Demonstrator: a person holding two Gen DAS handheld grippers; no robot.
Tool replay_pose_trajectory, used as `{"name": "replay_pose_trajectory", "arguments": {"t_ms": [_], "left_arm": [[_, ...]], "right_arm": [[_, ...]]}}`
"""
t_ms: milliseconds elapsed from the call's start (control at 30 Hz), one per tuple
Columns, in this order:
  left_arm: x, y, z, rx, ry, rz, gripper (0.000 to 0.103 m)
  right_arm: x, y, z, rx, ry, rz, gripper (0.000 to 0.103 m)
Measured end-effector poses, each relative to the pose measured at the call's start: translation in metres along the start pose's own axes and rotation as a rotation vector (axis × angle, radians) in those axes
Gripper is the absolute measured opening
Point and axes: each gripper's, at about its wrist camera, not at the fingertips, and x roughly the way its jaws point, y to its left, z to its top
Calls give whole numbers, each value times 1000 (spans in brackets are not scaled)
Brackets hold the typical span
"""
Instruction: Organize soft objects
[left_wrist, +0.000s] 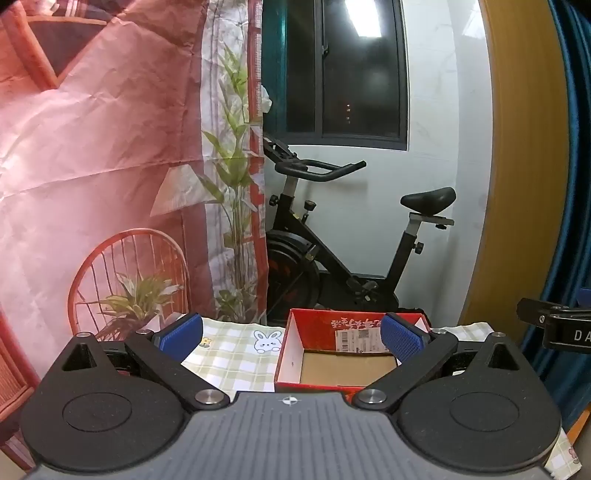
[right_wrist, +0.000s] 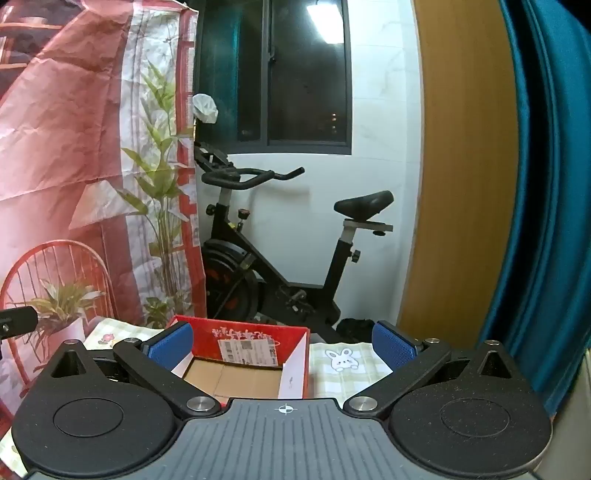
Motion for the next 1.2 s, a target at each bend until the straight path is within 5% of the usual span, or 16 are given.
{"name": "replay_pose_trajectory", "arguments": {"t_ms": [1200], "left_arm": [[-3, 3, 2, 10, -25, 9, 103]], "right_arm": [[3, -2, 2, 0, 10, -3, 103]]}}
